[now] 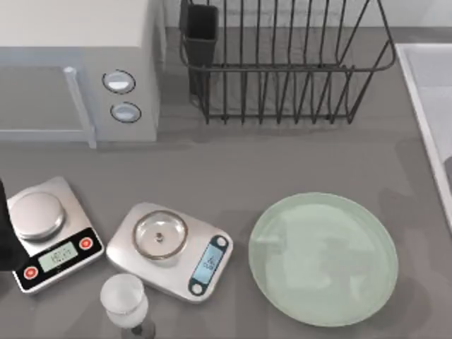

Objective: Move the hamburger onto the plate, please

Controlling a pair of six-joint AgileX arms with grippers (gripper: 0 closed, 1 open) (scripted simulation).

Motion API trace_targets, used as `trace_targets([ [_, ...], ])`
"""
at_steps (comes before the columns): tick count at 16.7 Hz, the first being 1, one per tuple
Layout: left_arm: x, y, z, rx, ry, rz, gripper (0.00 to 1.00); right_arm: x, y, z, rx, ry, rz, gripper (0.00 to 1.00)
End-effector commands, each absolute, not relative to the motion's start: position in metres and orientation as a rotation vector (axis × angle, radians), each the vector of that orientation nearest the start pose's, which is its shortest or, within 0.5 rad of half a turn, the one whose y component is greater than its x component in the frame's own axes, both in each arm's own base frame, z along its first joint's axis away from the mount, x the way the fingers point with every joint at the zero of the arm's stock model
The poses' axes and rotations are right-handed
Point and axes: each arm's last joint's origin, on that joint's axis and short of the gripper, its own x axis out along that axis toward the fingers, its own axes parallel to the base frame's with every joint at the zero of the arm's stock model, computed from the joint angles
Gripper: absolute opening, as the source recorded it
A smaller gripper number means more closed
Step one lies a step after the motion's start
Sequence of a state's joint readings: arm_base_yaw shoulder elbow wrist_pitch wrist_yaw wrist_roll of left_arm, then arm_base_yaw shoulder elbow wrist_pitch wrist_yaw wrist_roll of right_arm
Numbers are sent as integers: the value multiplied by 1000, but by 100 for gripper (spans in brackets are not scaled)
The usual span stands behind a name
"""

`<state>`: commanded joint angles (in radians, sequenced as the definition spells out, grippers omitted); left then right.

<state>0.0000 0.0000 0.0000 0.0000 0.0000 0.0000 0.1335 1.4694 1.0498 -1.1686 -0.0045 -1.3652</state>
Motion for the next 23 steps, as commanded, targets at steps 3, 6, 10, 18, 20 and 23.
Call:
trace_targets([
  [3, 106, -1, 160, 0, 0, 0, 100, 262, 73, 214, -1451, 1045, 1502, 0],
  [6, 106, -1, 160, 0, 0, 0, 100, 274, 118, 206, -1744, 751, 1832, 0],
  [10, 106, -1, 160, 0, 0, 0, 100, 277, 176, 197, -2039, 327, 2127, 0],
  [18, 106, -1, 160, 0, 0, 0, 100, 271, 215, 195, -2208, 21, 2236, 0],
  [20, 106, -1, 160, 0, 0, 0, 100, 272, 213, 195, -2204, 31, 2229, 0],
  [23, 106, -1, 160, 0, 0, 0, 100, 274, 212, 182, -2207, 42, 2206, 0],
])
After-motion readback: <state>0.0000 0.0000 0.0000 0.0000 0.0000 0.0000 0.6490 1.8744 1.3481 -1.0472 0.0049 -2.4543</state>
